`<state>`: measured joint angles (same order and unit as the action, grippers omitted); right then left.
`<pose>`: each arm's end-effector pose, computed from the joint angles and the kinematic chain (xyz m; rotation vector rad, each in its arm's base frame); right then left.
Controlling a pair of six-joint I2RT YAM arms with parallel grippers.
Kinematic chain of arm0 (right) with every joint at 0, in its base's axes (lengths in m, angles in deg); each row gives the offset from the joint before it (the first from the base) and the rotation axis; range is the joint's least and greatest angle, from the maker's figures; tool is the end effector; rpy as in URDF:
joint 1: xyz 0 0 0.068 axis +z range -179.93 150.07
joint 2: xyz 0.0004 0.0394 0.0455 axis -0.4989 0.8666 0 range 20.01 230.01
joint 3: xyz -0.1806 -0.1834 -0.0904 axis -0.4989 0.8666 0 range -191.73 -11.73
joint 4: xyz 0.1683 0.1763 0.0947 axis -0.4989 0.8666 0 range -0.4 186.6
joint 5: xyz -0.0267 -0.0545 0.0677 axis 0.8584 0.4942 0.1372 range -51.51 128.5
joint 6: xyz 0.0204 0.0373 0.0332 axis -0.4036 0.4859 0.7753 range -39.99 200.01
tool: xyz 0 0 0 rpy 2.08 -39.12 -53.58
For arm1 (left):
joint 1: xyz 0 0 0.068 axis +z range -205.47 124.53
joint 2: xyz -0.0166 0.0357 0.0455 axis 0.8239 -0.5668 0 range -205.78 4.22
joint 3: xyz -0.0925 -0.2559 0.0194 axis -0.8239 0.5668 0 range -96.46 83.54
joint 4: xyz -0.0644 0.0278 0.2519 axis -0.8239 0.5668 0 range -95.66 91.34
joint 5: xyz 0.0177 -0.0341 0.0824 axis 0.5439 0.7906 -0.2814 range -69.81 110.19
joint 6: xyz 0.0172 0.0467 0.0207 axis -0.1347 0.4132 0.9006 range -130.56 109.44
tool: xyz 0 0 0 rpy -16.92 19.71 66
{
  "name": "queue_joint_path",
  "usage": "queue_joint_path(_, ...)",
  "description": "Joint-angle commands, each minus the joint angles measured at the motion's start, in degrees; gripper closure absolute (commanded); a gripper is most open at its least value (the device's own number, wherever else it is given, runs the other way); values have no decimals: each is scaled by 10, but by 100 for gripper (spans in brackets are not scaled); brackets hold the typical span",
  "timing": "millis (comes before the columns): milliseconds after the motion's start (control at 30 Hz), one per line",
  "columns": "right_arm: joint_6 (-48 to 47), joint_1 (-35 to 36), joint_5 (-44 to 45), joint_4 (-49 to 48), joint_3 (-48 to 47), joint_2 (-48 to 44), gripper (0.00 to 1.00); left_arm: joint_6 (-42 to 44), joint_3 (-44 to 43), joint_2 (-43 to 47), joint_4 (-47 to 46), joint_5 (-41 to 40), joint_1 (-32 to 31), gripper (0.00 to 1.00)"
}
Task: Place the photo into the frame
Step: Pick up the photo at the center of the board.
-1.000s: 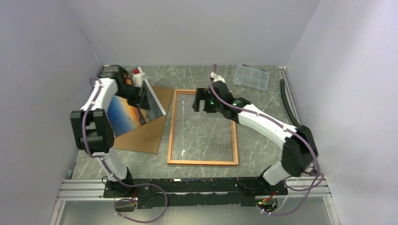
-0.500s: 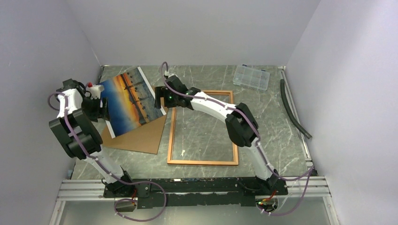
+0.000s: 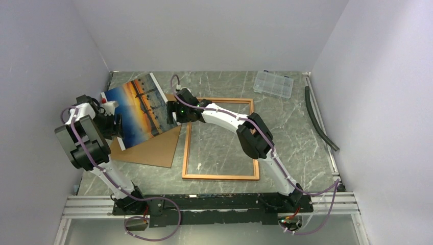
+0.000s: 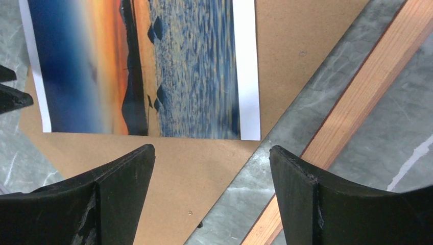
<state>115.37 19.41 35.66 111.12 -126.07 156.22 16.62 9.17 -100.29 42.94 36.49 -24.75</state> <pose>0.3505 0.4107 0.1855 -0.3262 2.4440 0.7606 0.3054 0.1699 0.1919 -0.0476 2.8249 -0.2193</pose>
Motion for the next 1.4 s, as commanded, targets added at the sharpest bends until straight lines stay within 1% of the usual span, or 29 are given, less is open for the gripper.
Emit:
queue_joint_path(0, 12, 1, 26, 10, -6, 5, 14, 8, 26, -15, -25, 17, -7, 31)
queue_joint_path(167, 16, 1, 48, 5, 32, -14, 14, 22, 46, -38, -36, 17, -16, 36)
queue_joint_path(400, 23, 0, 59, 14, 53, -19, 14, 27, 77, -49, -56, 14, -40, 40)
queue_joint_path(600, 30, -3, 53, 14, 24, 0, 15, 29, 99, -47, -64, 17, -58, 43)
queue_joint_path(733, 53, -13, 7, -5, -2, 19, 19, 30, 104, -46, -68, 15, -61, 44)
queue_joint_path(867, 79, -18, -34, -30, -5, 28, 27, 33, 104, -48, -67, 16, -62, 47)
queue_joint_path(1067, 87, -17, -47, -38, -8, 30, 32, 34, 102, -49, -63, 23, -71, 50)
queue_joint_path(1233, 86, -17, -50, -41, -2, 27, 33, 33, 105, -43, -53, 32, -97, 52)
queue_joint_path(1367, 87, -18, -45, -41, 13, 19, 34, 38, 89, -18, -17, 67, -107, 52)
